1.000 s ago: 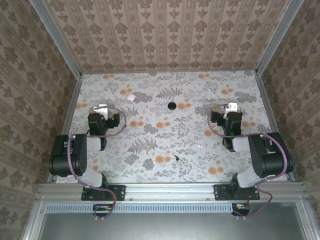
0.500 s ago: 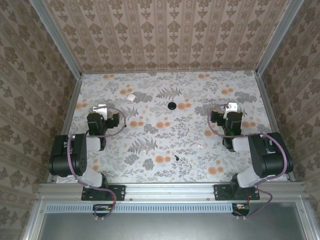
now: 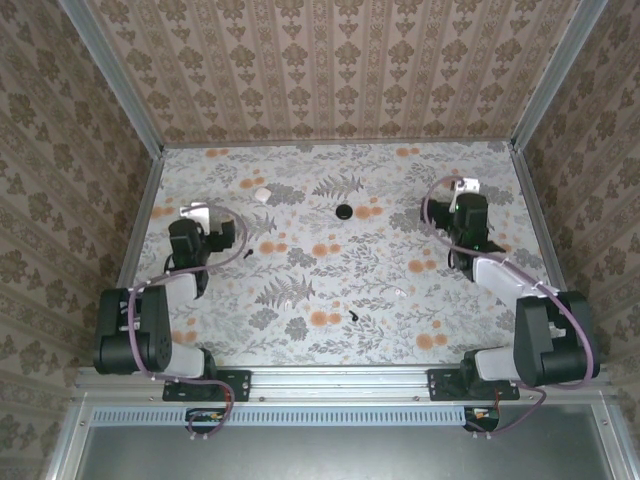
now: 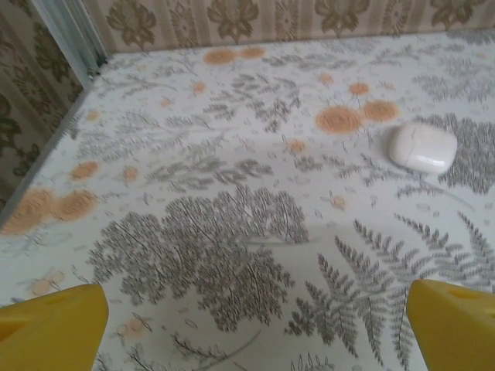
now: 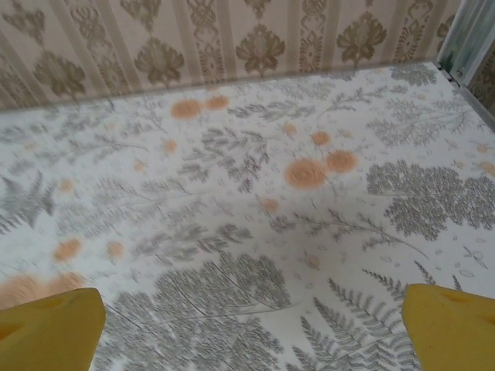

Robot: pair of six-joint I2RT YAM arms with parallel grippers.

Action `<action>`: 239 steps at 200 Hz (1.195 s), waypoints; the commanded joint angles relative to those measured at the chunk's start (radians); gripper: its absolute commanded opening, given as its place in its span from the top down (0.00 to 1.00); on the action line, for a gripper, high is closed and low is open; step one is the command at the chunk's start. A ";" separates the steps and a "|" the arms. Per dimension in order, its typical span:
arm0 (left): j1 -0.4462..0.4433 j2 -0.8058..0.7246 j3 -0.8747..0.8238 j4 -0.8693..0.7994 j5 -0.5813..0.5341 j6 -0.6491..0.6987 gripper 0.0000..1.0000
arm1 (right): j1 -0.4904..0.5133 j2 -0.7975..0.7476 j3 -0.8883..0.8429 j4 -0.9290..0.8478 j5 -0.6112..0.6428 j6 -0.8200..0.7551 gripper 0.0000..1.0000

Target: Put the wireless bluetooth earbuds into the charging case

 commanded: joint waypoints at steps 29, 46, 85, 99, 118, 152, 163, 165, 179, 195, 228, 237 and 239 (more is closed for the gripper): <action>-0.007 -0.079 0.204 -0.404 0.071 -0.183 0.00 | 0.208 0.179 0.352 -0.544 0.001 0.036 0.00; -0.034 -0.076 0.259 -0.498 0.127 -0.221 0.00 | 0.290 0.332 0.546 -0.703 -0.024 -0.044 0.00; -0.147 -0.027 0.389 -0.767 0.191 -0.251 0.00 | 0.398 0.631 0.890 -0.947 0.010 -0.098 0.00; -0.190 0.005 0.416 -0.838 0.226 -0.264 0.00 | 0.412 0.708 0.973 -0.988 0.006 -0.092 0.00; -0.242 0.036 0.422 -0.876 0.272 -0.276 0.00 | 0.431 0.792 1.093 -1.058 0.008 -0.097 0.00; -0.284 0.059 0.397 -0.865 0.310 -0.296 0.00 | 0.440 0.919 1.262 -1.147 0.004 -0.098 0.00; -0.284 0.066 0.396 -0.864 0.318 -0.302 0.00 | 0.441 0.950 1.297 -1.158 -0.002 -0.100 0.00; -0.284 0.066 0.397 -0.865 0.321 -0.303 0.00 | 0.441 0.956 1.305 -1.160 -0.004 -0.100 0.00; -0.282 0.073 0.405 -0.875 0.329 -0.298 0.00 | 0.440 0.992 1.350 -1.174 -0.016 -0.106 0.00; -0.284 0.079 0.416 -0.887 0.337 -0.289 0.00 | 0.441 1.033 1.405 -1.192 -0.026 -0.109 0.00; -0.282 0.081 0.420 -0.892 0.348 -0.280 0.00 | 0.440 1.112 1.511 -1.226 -0.041 -0.116 0.02; -0.282 0.082 0.418 -0.892 0.351 -0.279 0.00 | 0.441 1.129 1.531 -1.233 -0.045 -0.118 0.04; -0.282 0.083 0.418 -0.892 0.351 -0.279 0.01 | 0.441 1.133 1.536 -1.235 -0.045 -0.118 0.05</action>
